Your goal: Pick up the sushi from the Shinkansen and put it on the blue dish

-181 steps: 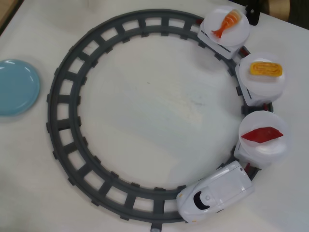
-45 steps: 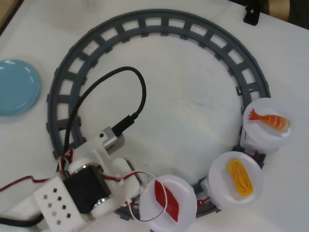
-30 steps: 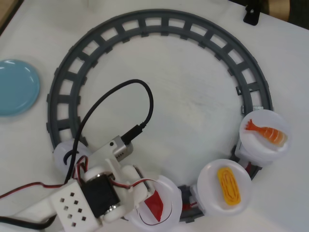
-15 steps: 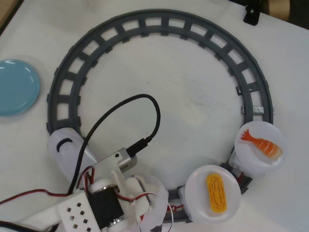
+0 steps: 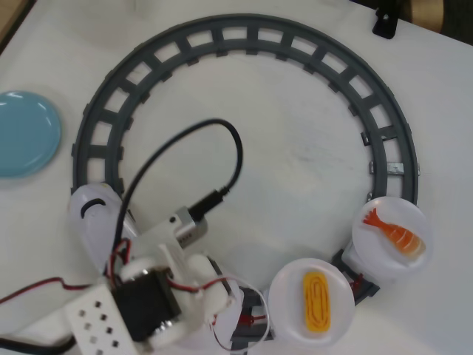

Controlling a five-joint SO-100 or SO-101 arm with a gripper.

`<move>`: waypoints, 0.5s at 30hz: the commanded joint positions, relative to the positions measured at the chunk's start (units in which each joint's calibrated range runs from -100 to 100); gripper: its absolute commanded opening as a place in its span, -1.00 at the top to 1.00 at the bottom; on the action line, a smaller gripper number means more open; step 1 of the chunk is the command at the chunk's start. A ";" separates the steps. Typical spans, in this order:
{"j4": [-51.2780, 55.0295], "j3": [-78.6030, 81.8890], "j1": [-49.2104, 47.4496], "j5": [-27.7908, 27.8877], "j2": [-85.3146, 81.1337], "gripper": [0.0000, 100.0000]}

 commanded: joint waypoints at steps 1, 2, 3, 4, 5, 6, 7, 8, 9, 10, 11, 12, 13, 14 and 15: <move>6.39 -14.72 -8.26 0.01 -0.89 0.94; 7.49 -16.80 -11.51 0.01 -0.89 0.94; 8.17 -18.24 -14.95 -0.04 -0.89 0.94; 8.51 -18.87 -18.73 -0.04 -0.89 0.94; 8.42 -19.05 -22.61 -0.09 -0.89 0.94; 8.34 -19.14 -26.22 -0.51 -0.64 0.94; 8.00 -18.96 -29.38 -1.25 -0.23 0.94; 7.74 -18.96 -32.47 -1.72 0.02 0.94; 7.49 -18.87 -35.55 -1.98 0.19 0.94; 6.73 -18.51 -38.45 -1.98 0.52 0.94; 5.88 -18.15 -40.92 -1.82 1.35 0.94; 5.28 -18.06 -43.03 -1.61 2.43 0.94; 4.86 -18.15 -44.97 -1.51 3.67 0.94; 4.35 -18.33 -46.73 -1.45 5.08 0.94; 3.58 -18.33 -48.31 -1.19 6.82 0.94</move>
